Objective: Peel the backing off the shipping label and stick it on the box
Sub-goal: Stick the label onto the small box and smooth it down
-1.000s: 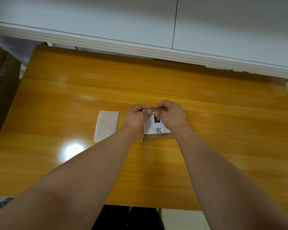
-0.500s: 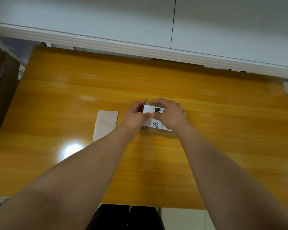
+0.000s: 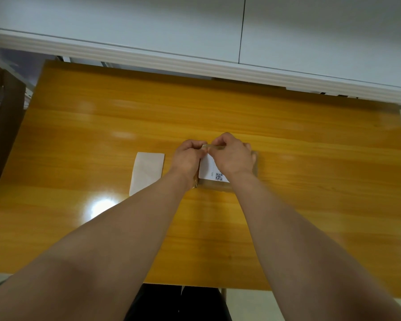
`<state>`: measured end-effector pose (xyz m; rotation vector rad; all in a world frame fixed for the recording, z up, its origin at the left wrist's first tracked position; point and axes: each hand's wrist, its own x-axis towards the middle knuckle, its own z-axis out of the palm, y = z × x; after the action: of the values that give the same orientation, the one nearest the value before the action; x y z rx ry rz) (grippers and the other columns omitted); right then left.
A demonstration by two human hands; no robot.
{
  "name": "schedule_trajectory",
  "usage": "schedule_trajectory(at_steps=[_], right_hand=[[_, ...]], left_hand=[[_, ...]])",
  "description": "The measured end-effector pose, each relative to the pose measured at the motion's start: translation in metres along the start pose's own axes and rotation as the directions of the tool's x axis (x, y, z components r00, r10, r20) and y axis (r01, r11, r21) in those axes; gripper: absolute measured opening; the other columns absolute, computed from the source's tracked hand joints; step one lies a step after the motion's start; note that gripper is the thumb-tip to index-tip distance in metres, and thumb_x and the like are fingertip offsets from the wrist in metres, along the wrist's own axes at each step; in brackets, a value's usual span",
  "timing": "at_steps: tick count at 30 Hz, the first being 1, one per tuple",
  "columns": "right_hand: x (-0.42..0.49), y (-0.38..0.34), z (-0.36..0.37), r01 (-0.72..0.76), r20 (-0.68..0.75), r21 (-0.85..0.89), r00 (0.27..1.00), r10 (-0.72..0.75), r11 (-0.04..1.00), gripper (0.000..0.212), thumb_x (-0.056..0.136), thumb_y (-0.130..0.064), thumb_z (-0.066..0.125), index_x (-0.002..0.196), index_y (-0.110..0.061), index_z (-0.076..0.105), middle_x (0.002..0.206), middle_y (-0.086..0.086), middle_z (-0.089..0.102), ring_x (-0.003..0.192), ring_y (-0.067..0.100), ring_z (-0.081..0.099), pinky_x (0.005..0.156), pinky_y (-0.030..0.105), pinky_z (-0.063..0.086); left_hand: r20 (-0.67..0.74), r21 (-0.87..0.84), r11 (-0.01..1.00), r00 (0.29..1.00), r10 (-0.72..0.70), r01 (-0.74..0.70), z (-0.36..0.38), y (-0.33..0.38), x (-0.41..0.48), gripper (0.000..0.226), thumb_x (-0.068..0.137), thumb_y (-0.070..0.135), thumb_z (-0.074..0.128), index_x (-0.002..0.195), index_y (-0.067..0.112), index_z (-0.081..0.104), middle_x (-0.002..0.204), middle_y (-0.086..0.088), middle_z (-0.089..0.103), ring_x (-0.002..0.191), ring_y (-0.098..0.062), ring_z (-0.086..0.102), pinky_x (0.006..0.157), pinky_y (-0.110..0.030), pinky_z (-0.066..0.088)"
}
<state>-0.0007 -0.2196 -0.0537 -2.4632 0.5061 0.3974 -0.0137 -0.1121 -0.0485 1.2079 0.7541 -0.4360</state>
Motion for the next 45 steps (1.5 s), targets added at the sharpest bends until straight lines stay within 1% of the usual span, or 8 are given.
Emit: schedule_trajectory(at_steps=[4, 8, 15, 19, 26, 31, 40, 45], right_hand=[[0.003, -0.001, -0.001, -0.037, -0.018, 0.035, 0.999, 0.037, 0.999, 0.021, 0.085, -0.048, 0.062, 0.098, -0.032, 0.066, 0.095, -0.006, 0.074, 0.116, 0.022, 0.046, 0.083, 0.035, 0.025], [0.009, 0.003, -0.011, -0.126, -0.035, 0.054, 0.991, 0.128, 0.991, 0.018, 0.086, -0.047, 0.061, 0.097, -0.033, 0.061, 0.098, -0.001, 0.074, 0.118, 0.025, 0.048, 0.089, 0.038, 0.044], [0.016, 0.013, -0.026, -0.018, 0.088, -0.175, 0.996, 0.034, 0.984, 0.046, 0.095, -0.044, 0.052, 0.139, -0.038, 0.041, 0.114, 0.01, 0.065, 0.103, 0.034, 0.063, 0.067, 0.037, 0.05], [0.017, 0.016, -0.03, 0.132, 0.239, -0.214, 0.968, -0.079, 0.968, 0.055, 0.096, -0.037, 0.053, 0.146, -0.045, 0.033, 0.124, 0.016, 0.056, 0.108, 0.038, 0.06, 0.08, 0.046, 0.057], [0.015, 0.017, -0.031, 0.317, 0.284, -0.21, 0.925, -0.253, 0.925, 0.045, 0.095, -0.031, 0.057, 0.137, -0.04, 0.046, 0.134, 0.009, 0.049, 0.127, 0.031, 0.037, 0.086, 0.038, 0.043], [0.017, 0.017, -0.022, 0.186, 0.242, -0.159, 0.959, -0.144, 0.97, 0.024, 0.094, -0.038, 0.051, 0.117, -0.042, 0.056, 0.12, 0.004, 0.054, 0.123, 0.027, 0.039, 0.077, 0.038, 0.049], [0.023, 0.011, -0.013, 0.025, 0.214, -0.033, 0.977, -0.017, 0.999, 0.02, 0.072, -0.057, 0.053, 0.087, -0.044, 0.058, 0.104, 0.0, 0.065, 0.102, 0.03, 0.063, 0.077, 0.041, 0.057], [0.021, 0.013, -0.011, -0.015, 0.2, 0.061, 0.98, 0.002, 0.998, 0.014, 0.074, -0.057, 0.056, 0.08, -0.045, 0.057, 0.109, 0.004, 0.063, 0.09, 0.028, 0.066, 0.072, 0.041, 0.058]], left_hand=[[-0.004, 0.042, 0.999, 1.0, 0.008, -0.008, 0.002, 0.004, 0.002, 0.021, 0.094, 0.007, 0.063, 0.115, 0.01, 0.065, 0.093, -0.002, 0.069, 0.076, -0.017, 0.065, 0.046, -0.018, 0.052], [0.005, 0.141, 0.99, 1.0, 0.011, -0.011, -0.001, 0.005, 0.0, 0.049, 0.092, 0.013, 0.067, 0.138, 0.017, 0.052, 0.126, -0.002, 0.056, 0.079, -0.008, 0.058, 0.054, -0.02, 0.047], [0.057, 0.273, 0.962, 0.998, -0.039, 0.022, -0.007, -0.002, -0.003, 0.055, 0.081, 0.001, 0.076, 0.131, 0.016, 0.059, 0.126, -0.004, 0.062, 0.098, -0.018, 0.062, 0.072, -0.023, 0.048], [0.038, 0.257, 0.965, 0.998, 0.044, -0.052, -0.001, 0.005, 0.002, 0.037, 0.087, -0.008, 0.066, 0.12, 0.008, 0.064, 0.115, -0.011, 0.068, 0.094, -0.025, 0.065, 0.069, -0.023, 0.053], [-0.004, 0.299, 0.954, 1.0, -0.018, 0.018, 0.004, 0.0, 0.0, 0.035, 0.084, 0.002, 0.07, 0.118, 0.01, 0.065, 0.106, -0.01, 0.073, 0.088, -0.025, 0.069, 0.066, -0.029, 0.053], [-0.065, 0.198, 0.978, 0.996, -0.059, 0.07, 0.006, -0.006, -0.001, 0.026, 0.085, 0.009, 0.072, 0.11, 0.016, 0.069, 0.094, -0.006, 0.074, 0.077, -0.019, 0.068, 0.054, -0.025, 0.045], [-0.135, 0.044, 0.994, 0.987, -0.09, 0.096, 0.012, -0.007, 0.001, 0.005, 0.09, 0.011, 0.067, 0.088, 0.015, 0.07, 0.084, -0.008, 0.071, 0.077, -0.024, 0.063, 0.068, -0.031, 0.052], [-0.096, 0.075, 0.995, 0.994, -0.051, 0.058, 0.01, 0.002, 0.001, 0.02, 0.089, 0.012, 0.07, 0.109, 0.007, 0.07, 0.081, -0.004, 0.07, 0.069, -0.019, 0.063, 0.06, -0.027, 0.05]])
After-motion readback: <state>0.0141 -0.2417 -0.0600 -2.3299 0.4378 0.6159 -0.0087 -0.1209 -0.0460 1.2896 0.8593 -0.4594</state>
